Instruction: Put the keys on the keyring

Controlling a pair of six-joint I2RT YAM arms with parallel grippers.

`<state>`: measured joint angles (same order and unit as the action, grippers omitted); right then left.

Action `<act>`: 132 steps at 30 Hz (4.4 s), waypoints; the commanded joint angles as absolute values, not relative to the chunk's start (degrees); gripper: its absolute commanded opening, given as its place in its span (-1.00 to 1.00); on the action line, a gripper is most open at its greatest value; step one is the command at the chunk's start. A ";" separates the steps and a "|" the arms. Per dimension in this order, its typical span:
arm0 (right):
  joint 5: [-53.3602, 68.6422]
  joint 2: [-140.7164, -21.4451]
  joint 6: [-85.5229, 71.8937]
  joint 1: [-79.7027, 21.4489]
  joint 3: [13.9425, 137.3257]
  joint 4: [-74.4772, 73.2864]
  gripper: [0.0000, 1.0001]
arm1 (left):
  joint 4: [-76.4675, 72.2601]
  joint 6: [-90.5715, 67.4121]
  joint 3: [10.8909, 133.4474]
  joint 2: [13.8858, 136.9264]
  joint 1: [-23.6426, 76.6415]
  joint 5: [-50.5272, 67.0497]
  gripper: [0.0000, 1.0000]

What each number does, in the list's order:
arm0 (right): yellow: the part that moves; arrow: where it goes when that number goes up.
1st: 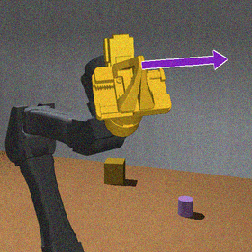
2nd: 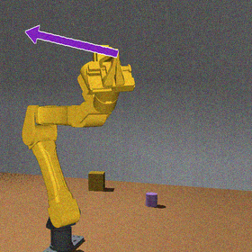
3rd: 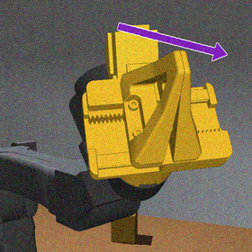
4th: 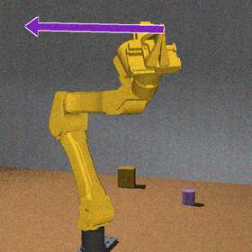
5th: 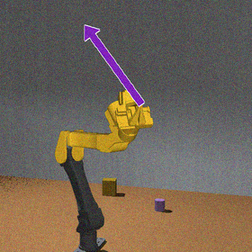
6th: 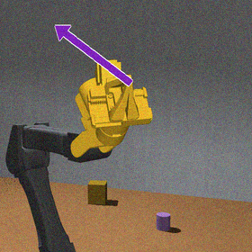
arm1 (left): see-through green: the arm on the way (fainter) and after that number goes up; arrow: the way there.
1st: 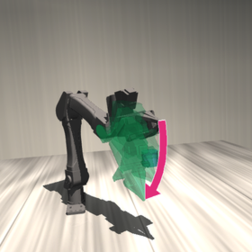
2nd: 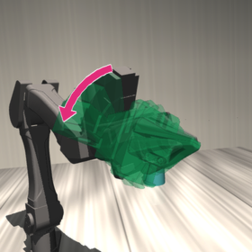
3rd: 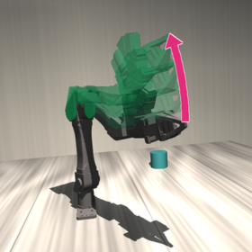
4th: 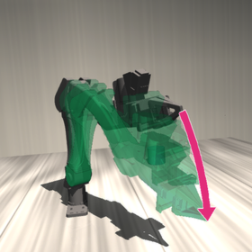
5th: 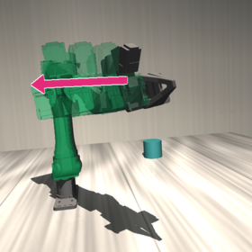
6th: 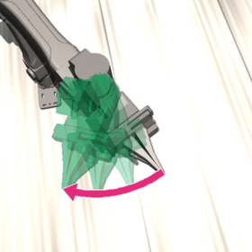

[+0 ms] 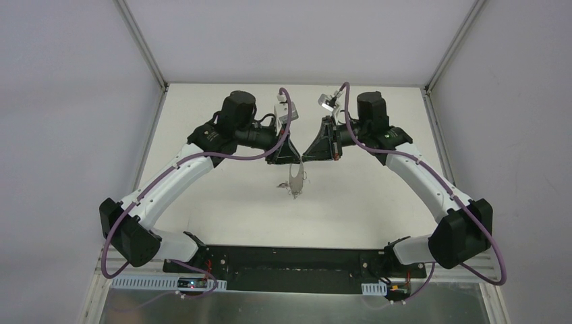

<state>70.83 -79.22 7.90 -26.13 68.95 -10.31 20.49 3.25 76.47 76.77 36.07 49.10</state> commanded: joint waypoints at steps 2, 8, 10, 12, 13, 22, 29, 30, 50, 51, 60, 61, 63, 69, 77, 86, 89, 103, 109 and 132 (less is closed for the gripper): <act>74.34 -76.31 4.33 -26.28 68.12 -3.95 -1.00 | 15.14 1.22 74.49 75.45 36.56 50.11 -0.63; 74.45 -75.81 3.00 -26.10 67.73 -2.58 -1.00 | 13.87 0.20 74.08 75.51 36.64 50.48 -0.70; 74.36 -75.68 2.90 -25.96 67.59 -2.26 -1.00 | 12.93 0.18 74.01 75.61 36.65 50.65 -0.76; 74.28 -75.63 2.89 -25.90 67.44 -2.14 -1.00 | 12.41 -1.96 74.13 75.91 36.65 50.94 -0.87; 74.20 -75.54 2.90 -25.89 67.42 -2.11 -1.00 | 12.39 -2.20 74.18 76.12 36.65 51.16 -0.96; 71.11 -74.21 5.99 -25.16 65.46 -3.58 -0.98 | 17.48 0.46 75.30 74.74 36.65 49.55 -1.00; 68.99 -73.80 9.62 -25.24 64.85 -6.11 -0.87 | 21.03 1.80 76.86 74.64 36.74 46.63 -1.00; 68.73 -73.70 9.85 -25.23 64.65 -6.21 -0.84 | 21.13 1.76 76.89 74.64 36.80 46.57 -1.00; 67.98 -72.69 15.04 -26.25 64.05 -9.69 -0.44 | 28.21 3.30 82.21 77.59 40.48 42.33 -1.00; 68.27 -72.69 15.37 -26.20 64.03 -10.00 -0.44 | 29.43 3.19 82.95 77.99 40.66 41.80 -1.00; 69.43 -72.16 17.91 -26.48 64.03 -11.73 -0.50 | 37.34 2.80 88.47 82.13 41.89 39.04 -1.00; 69.51 -72.20 18.17 -26.51 64.21 -12.03 -0.51 | 38.18 2.81 89.03 82.63 42.06 38.83 -1.00; 69.52 -72.32 19.25 -26.74 64.67 -13.09 -0.52 | 39.52 2.46 90.05 83.48 42.38 38.15 -1.00; 69.32 -72.51 20.48 -27.28 64.65 -14.18 -0.66 | 39.91 0.27 90.88 84.42 42.88 37.44 -1.00; 69.96 -72.75 19.01 -27.42 64.26 -12.56 -1.00 | 39.23 0.18 90.71 84.56 42.92 37.51 -1.00; 70.78 -73.76 6.27 -26.42 63.74 -2.30 -1.00 | 36.38 1.58 88.29 79.91 42.69 38.54 -1.00; 71.20 -74.08 3.63 -26.19 63.85 -0.48 -1.00 | 34.16 3.03 85.98 76.77 42.56 38.91 -0.87; 71.26 -74.10 -31.63 -22.79 55.14 39.38 -1.00 | 17.00 -6.68 76.53 69.36 34.92 45.95 -0.28; 69.82 -73.80 -41.22 -21.60 51.61 51.16 -1.00 | 12.27 -11.11 75.51 71.39 34.89 46.60 -0.22; 68.07 -75.32 -46.77 -20.15 49.56 59.57 -1.00 | 0.18 -25.17 71.11 73.60 34.58 50.04 -0.43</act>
